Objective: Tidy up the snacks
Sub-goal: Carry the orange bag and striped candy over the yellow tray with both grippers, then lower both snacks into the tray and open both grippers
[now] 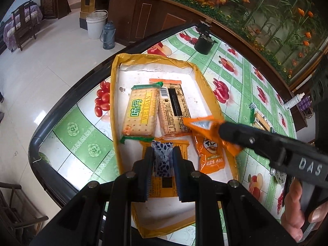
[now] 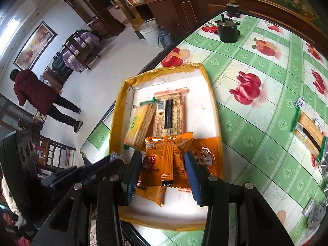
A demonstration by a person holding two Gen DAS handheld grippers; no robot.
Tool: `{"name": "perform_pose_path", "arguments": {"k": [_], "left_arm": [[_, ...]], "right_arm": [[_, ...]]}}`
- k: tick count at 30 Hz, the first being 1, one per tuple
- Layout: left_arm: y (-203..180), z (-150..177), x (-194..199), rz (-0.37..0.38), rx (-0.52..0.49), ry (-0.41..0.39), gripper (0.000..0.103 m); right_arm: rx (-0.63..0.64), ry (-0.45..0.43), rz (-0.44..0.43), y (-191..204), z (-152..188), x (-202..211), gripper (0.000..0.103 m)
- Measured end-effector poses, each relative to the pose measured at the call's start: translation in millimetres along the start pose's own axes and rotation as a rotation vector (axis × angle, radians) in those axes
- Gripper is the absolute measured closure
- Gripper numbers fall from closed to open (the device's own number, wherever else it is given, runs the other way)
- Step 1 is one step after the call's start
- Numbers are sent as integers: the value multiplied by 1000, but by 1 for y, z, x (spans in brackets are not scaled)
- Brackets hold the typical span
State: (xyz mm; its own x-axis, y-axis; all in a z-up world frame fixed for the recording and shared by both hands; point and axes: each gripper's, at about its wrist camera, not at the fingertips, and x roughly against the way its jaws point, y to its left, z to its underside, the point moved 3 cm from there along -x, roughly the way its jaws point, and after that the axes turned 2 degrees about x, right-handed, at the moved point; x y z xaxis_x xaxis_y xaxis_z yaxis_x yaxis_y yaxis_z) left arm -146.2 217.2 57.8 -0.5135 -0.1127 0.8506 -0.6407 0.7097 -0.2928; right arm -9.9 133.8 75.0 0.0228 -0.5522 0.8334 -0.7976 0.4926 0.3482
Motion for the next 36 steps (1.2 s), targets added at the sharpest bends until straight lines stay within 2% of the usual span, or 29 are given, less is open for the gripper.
{"name": "perform_pose_path", "arguments": {"k": [22,36], "left_arm": [[2,-13,-25,21,-51,34,85],[2,-23,-45,30,-85,58,85]], "right_arm": [[-3,6,57,2,-64,-60,56],[12,20,87,2,-82,-91,56]]}}
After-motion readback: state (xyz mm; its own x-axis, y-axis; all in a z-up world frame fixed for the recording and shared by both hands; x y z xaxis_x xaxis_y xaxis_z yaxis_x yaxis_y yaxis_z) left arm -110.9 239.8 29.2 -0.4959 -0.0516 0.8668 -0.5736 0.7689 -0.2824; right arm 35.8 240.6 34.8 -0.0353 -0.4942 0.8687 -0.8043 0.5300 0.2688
